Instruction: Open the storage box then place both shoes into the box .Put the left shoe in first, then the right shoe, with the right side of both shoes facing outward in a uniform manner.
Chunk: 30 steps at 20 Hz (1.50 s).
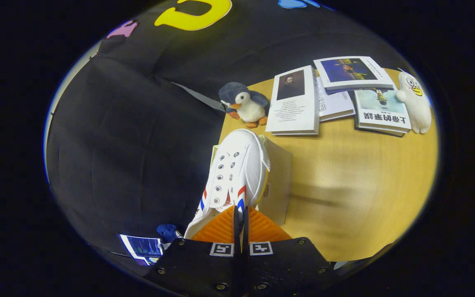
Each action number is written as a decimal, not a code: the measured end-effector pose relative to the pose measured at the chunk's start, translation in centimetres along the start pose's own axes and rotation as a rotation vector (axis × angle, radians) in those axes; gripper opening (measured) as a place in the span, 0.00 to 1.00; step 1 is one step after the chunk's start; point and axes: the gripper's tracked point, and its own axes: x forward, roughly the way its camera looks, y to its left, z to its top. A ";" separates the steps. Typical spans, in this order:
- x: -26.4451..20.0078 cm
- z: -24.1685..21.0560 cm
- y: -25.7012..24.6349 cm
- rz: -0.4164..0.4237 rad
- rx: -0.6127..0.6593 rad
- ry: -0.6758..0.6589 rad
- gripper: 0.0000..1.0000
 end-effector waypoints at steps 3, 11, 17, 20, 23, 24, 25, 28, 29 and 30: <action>1.8 0.3 1.9 0.011 -0.037 0.026 0.00; 5.9 0.4 4.9 0.007 -0.107 0.090 0.00; 7.9 0.6 4.9 -0.048 -0.163 0.115 0.00; 8.5 0.5 4.3 -0.084 -0.190 0.123 0.00; 8.7 0.8 4.2 -0.111 -0.215 0.123 0.00; 8.7 0.9 4.2 -0.117 -0.221 0.121 0.00; 8.7 0.9 4.2 -0.122 -0.230 0.121 0.00; 9.0 1.0 3.8 -0.146 -0.207 0.114 0.00; 8.9 1.2 4.8 -0.099 -0.172 0.100 0.01; 8.5 1.6 6.5 -0.031 -0.130 0.081 0.08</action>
